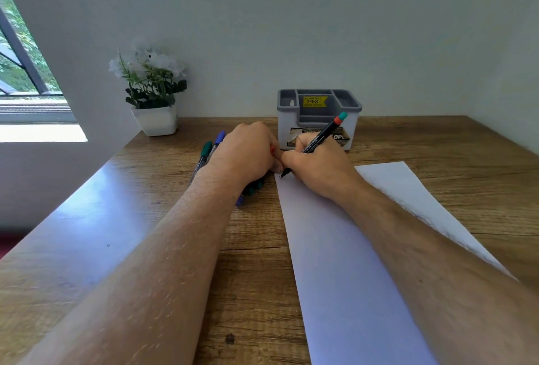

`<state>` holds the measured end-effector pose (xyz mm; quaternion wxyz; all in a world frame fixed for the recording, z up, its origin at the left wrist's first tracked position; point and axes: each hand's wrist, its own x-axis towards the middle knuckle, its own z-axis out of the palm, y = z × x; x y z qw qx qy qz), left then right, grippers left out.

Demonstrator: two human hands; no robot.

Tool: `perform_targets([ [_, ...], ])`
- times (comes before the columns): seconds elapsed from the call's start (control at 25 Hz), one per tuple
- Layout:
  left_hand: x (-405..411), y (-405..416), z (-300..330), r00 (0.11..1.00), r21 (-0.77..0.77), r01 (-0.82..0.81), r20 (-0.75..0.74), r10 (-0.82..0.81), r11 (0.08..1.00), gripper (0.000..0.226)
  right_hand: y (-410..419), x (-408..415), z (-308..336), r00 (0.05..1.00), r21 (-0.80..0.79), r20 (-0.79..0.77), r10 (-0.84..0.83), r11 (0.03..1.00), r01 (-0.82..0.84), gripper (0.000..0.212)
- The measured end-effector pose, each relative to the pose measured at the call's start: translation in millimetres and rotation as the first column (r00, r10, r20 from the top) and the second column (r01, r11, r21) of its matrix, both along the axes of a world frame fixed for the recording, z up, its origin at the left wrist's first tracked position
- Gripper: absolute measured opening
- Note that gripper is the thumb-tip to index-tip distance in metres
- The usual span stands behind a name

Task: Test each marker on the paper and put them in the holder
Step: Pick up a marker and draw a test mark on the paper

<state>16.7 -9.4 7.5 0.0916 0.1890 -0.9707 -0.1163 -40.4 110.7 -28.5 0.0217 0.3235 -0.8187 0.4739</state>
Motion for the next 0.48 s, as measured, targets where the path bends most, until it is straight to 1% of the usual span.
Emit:
perform_targets([
  [0.12, 0.8, 1.8, 1.3, 1.0, -0.01, -0.004, 0.019, 0.004, 1.0, 0.022, 0.4, 0.8, -0.3, 1.0, 0.026, -0.002, -0.004, 1.0, 0.004, 0.031],
  [0.28, 1.5, 3.5, 2.4, 1.0, -0.018, -0.01, 0.016, 0.01, 1.0, 0.025, 1.3, 1.2, 0.1, 1.0, -0.007, -0.003, 0.003, 1.0, -0.003, 0.035],
  [0.48, 3.0, 5.3, 6.4, 1.0, -0.016, -0.006, 0.03, 0.007, 1.0, 0.024, 2.2, 2.1, 0.6, 1.0, 0.012, -0.002, 0.015, 1.0, -0.015, 0.034],
])
